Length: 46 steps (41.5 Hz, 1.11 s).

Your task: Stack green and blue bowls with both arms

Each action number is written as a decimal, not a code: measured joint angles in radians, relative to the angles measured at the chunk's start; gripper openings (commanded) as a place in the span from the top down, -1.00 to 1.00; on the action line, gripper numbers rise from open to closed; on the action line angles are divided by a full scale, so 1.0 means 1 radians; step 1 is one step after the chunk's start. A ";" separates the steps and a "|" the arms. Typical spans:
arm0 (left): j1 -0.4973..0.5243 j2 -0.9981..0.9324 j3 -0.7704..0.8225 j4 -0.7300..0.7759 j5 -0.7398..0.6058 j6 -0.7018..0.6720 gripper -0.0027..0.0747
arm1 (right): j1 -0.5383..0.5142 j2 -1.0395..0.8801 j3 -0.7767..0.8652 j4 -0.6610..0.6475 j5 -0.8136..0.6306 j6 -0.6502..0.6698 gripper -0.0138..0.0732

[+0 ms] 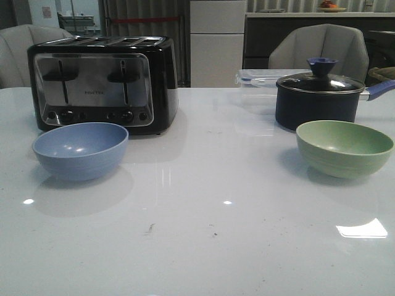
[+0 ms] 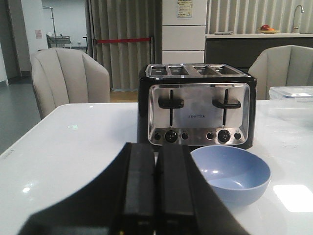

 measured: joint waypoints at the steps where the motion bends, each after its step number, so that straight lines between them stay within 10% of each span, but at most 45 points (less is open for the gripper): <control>1: 0.000 0.000 0.000 0.000 0.000 0.000 0.69 | 0.000 0.000 0.000 0.000 0.000 0.000 0.56; 36: 0.000 0.000 -0.004 0.000 -0.093 0.000 0.69 | 0.000 0.000 0.000 0.000 -0.017 0.000 0.56; 46: 0.000 0.007 -0.232 0.000 0.035 0.000 0.69 | 0.000 0.000 -0.172 0.000 0.141 0.000 0.56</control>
